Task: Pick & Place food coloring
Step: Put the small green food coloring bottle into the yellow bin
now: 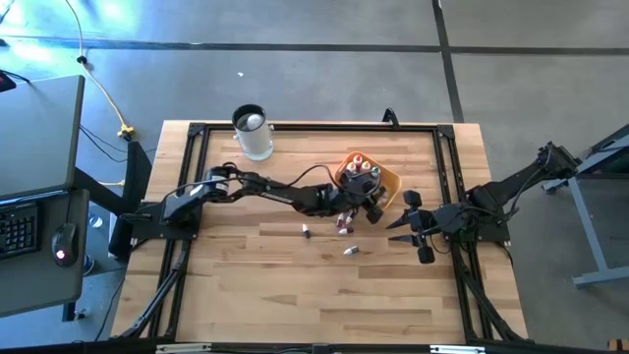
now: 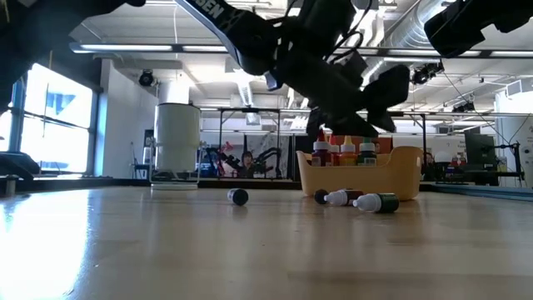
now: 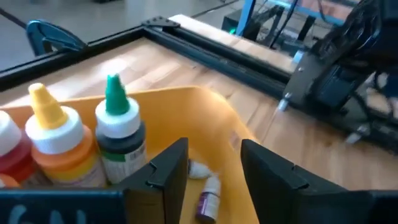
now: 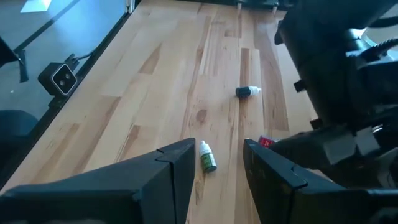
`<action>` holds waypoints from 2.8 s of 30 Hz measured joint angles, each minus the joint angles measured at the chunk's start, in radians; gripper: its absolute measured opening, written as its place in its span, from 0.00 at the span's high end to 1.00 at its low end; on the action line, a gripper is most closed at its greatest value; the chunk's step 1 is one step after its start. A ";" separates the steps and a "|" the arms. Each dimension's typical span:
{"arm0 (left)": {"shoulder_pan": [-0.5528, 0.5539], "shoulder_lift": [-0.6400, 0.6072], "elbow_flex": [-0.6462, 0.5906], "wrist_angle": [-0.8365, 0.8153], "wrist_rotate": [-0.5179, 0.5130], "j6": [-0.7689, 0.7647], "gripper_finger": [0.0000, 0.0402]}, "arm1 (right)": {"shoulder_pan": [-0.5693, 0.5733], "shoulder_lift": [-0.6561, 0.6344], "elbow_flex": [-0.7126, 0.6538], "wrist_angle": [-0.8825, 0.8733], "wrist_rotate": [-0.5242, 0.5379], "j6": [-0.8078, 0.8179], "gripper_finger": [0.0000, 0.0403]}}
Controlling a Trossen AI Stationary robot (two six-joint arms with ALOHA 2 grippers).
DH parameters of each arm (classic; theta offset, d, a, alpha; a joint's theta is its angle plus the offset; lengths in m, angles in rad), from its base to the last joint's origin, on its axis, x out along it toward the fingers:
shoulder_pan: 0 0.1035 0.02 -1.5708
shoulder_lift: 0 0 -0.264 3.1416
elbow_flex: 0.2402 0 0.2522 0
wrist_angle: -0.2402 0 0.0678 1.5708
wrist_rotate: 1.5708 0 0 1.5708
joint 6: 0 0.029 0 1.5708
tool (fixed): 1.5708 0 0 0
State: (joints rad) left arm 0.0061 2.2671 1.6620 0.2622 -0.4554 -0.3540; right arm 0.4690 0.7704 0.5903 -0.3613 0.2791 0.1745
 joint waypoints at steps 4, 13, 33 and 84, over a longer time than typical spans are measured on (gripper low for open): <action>-0.006 -0.028 -0.005 -0.030 0.050 -0.019 0.63 | 0.000 0.007 0.000 -0.027 -0.012 0.000 0.68; -0.007 -0.284 -0.002 -0.380 0.181 0.009 0.62 | 0.000 0.145 0.000 0.043 -0.052 -0.030 0.68; -0.292 -0.631 -0.011 -1.012 -0.237 -0.118 0.62 | -0.128 0.741 0.000 0.494 -0.245 -0.340 0.68; -0.431 -0.630 -0.481 -0.862 -0.289 -0.619 0.62 | -0.273 0.836 0.009 0.601 -0.227 -0.282 0.79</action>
State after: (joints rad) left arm -0.4252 1.6371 1.1809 -0.5997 -0.7447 -0.9733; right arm 0.1957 1.6063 0.5997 0.2397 0.0523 -0.1079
